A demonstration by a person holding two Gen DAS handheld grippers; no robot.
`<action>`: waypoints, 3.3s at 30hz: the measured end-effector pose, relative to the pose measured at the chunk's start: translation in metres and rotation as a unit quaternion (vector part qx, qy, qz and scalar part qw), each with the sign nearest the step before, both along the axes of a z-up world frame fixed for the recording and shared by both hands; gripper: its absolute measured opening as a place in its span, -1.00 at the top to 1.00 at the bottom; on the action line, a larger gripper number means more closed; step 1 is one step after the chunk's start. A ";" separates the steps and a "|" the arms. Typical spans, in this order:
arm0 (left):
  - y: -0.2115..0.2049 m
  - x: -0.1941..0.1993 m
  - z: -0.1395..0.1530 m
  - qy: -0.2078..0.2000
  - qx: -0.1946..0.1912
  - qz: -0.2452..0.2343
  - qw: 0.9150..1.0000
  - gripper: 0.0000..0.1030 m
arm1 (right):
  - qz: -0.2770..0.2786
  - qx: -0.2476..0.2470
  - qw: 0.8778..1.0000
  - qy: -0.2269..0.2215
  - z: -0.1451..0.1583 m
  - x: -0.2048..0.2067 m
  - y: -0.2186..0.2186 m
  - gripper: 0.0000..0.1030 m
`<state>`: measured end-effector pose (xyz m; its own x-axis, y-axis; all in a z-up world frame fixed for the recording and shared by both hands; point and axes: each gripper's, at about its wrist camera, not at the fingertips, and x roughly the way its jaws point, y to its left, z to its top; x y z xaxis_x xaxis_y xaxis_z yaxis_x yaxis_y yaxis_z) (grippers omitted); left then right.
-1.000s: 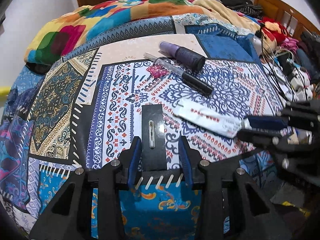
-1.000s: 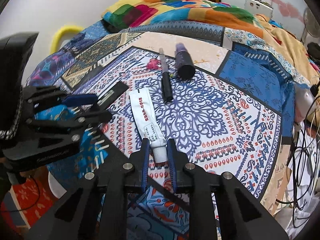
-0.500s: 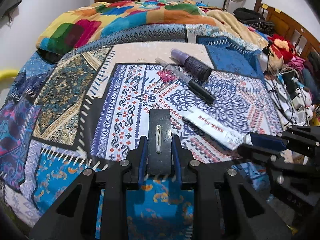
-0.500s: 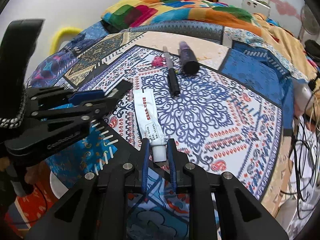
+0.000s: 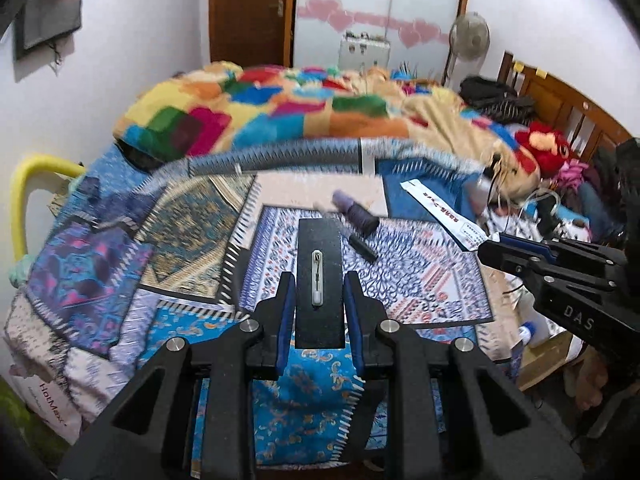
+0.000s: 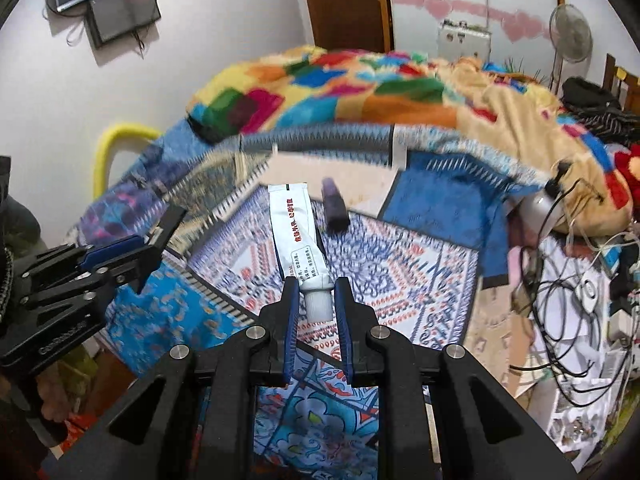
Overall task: Collect trash
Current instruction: 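Carry the black clip with the left tool while the right tool carries the white tube to the bin, then open the left tool over the bin while the right tool releases the white tube into it, then move both open tools back up to the patterned mat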
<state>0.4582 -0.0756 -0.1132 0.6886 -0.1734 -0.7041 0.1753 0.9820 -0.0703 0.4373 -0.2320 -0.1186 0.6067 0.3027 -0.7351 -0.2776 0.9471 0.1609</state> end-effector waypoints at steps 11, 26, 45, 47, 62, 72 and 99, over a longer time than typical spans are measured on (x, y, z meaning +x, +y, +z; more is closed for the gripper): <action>0.030 -0.084 0.066 -0.056 -0.011 0.037 0.998 0.54 | 0.005 0.013 0.997 -0.077 0.074 -0.062 0.005 0.69; 0.105 -0.187 0.086 -0.079 -0.009 0.110 0.991 0.54 | 0.069 0.025 0.990 -0.123 0.113 -0.137 0.063 0.69; 0.220 -0.274 -0.003 0.019 -0.019 0.217 0.976 0.54 | 0.214 -0.003 0.976 -0.045 0.057 -0.190 0.191 0.68; 0.230 -0.279 -0.019 0.036 -0.024 0.227 0.973 0.55 | 0.229 -0.010 0.973 -0.024 0.044 -0.191 0.206 0.69; 0.291 -0.290 -0.134 0.167 -0.080 0.291 0.939 0.54 | 0.311 -0.069 0.942 0.107 -0.056 -0.194 0.309 0.68; 0.306 -0.281 -0.148 0.182 -0.108 0.306 0.928 0.55 | 0.329 -0.077 0.929 0.151 -0.087 -0.182 0.350 0.63; 0.268 -0.263 -0.076 0.117 -0.058 0.298 0.946 0.22 | 0.311 -0.070 0.941 0.115 -0.042 -0.172 0.300 0.32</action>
